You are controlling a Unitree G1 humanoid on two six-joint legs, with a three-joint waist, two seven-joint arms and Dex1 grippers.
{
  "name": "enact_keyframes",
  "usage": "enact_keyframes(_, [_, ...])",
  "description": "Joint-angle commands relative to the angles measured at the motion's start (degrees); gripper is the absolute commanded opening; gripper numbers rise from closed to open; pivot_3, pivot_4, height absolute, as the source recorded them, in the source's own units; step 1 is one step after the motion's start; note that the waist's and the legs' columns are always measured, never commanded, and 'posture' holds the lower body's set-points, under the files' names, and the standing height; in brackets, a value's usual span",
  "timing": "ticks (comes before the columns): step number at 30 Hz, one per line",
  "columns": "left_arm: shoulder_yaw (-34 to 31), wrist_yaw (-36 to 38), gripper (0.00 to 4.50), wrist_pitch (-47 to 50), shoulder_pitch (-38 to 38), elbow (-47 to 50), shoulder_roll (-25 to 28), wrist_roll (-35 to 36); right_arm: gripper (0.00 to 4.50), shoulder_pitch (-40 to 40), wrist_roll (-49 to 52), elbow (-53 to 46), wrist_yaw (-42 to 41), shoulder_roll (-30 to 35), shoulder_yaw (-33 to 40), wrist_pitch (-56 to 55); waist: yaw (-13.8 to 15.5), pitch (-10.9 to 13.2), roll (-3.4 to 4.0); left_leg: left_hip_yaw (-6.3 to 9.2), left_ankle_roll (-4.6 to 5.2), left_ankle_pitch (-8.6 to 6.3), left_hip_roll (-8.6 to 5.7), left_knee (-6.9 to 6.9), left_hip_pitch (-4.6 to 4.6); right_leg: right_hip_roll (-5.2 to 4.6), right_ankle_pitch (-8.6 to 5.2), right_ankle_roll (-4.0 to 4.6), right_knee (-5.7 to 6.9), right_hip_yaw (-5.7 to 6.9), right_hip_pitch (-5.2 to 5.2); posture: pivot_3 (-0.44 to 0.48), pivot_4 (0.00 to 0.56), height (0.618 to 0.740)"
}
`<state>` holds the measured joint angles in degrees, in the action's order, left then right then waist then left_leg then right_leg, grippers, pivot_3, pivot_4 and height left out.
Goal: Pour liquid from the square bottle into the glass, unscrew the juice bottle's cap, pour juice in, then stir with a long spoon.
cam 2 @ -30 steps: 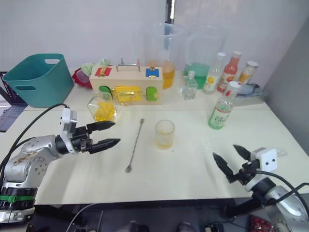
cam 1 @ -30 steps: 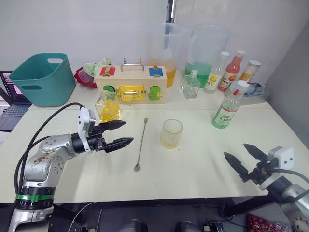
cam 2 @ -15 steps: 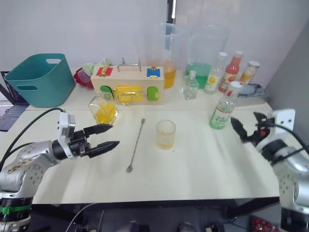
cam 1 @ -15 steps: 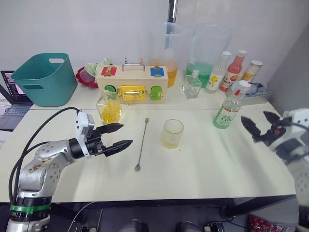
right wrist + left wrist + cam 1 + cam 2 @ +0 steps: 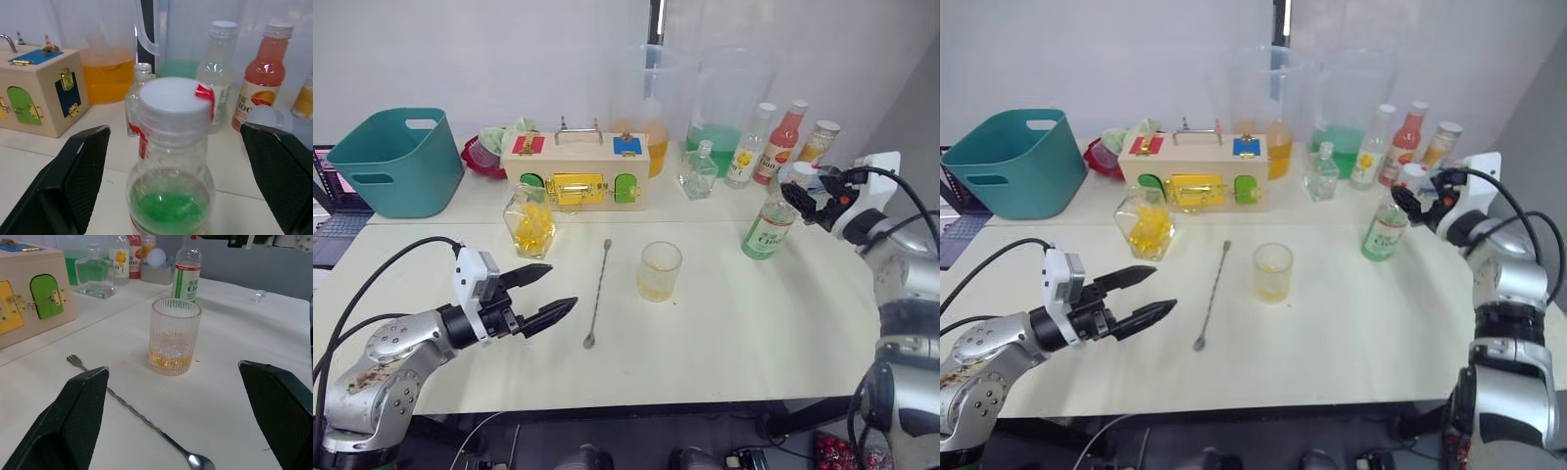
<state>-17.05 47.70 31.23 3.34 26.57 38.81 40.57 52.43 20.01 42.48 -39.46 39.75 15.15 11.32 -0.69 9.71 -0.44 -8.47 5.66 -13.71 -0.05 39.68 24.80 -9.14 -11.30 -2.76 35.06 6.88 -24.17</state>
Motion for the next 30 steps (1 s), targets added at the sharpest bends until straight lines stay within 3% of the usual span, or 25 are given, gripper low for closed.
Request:
enact_keyframes(1, [-1.3,-1.1,4.48,-0.6,-1.0,2.8,0.2,0.7,4.5,3.7,-1.4,4.8,-1.9,0.2,0.0,-3.5,0.0,0.0,0.0,0.0,0.02,0.01,0.0,0.0,0.0,0.0,0.0,0.0,0.0,0.01,0.0,0.0,0.15,0.74])
enact_keyframes(7, [-1.9,-2.4,4.48,-1.2,-1.8,3.4,0.5,0.5,4.5,7.8,-3.7,12.5,-2.5,-0.2,-0.7,-6.9,-0.1,0.0,0.01,-0.01,-0.05,-0.02,0.01,-0.01,0.0,0.01,0.0,0.0,-0.01,0.01,-0.01,0.0,0.15,0.74])
enact_keyframes(16, [-1.0,-2.3,4.5,-2.0,-2.3,3.5,0.3,-0.5,1.62,8.7,-5.1,16.8,-3.6,-0.3,-0.1,-11.0,-0.2,0.0,0.02,-0.02,-0.07,-0.03,0.01,-0.02,0.0,0.02,0.0,0.0,-0.01,0.0,-0.01,0.0,0.15,0.74])
enact_keyframes(17, [-0.7,-2.2,4.5,-2.1,-2.0,3.3,0.4,-0.5,1.4,8.6,-5.0,16.4,-4.0,-0.2,0.0,-11.0,-0.1,0.0,0.02,-0.02,-0.07,-0.03,0.01,-0.02,0.0,0.02,0.0,0.0,-0.01,0.01,-0.01,0.0,0.15,0.74])
enact_keyframes(20, [-0.1,-1.6,4.5,-2.3,-0.8,2.4,0.7,-0.5,1.37,8.3,-4.2,14.8,-5.2,0.5,0.6,-10.7,-0.1,0.0,0.03,-0.02,-0.08,-0.03,0.0,-0.02,0.0,0.0,0.0,0.0,-0.01,0.01,-0.01,0.0,0.15,0.74])
enact_keyframes(23, [1.2,-0.1,4.5,-2.6,1.4,0.7,1.3,-0.7,1.37,6.8,-2.1,9.2,-9.9,1.8,1.0,-6.9,-0.1,0.0,0.09,-0.02,-0.08,-0.03,0.0,-0.02,0.01,0.01,0.0,0.0,-0.02,0.01,-0.02,0.0,0.15,0.74])
enact_keyframes(26, [3.5,2.4,4.5,-3.4,4.2,-1.6,1.6,-1.5,1.37,-0.3,1.1,-7.5,-18.4,4.3,-1.0,1.0,0.2,0.1,0.21,-0.01,-0.07,-0.03,0.0,-0.04,0.03,-0.01,0.0,0.0,-0.01,0.02,-0.03,0.0,0.15,0.74])
enact_keyframes(30, [6.0,4.8,4.5,-5.1,8.2,-5.6,0.6,-2.0,1.37,-10.0,9.6,-28.3,-21.1,6.4,0.9,14.3,0.1,0.1,0.27,-0.01,-0.06,-0.02,0.03,-0.06,0.03,-0.01,0.0,0.0,0.03,0.05,-0.07,0.0,0.15,0.74])
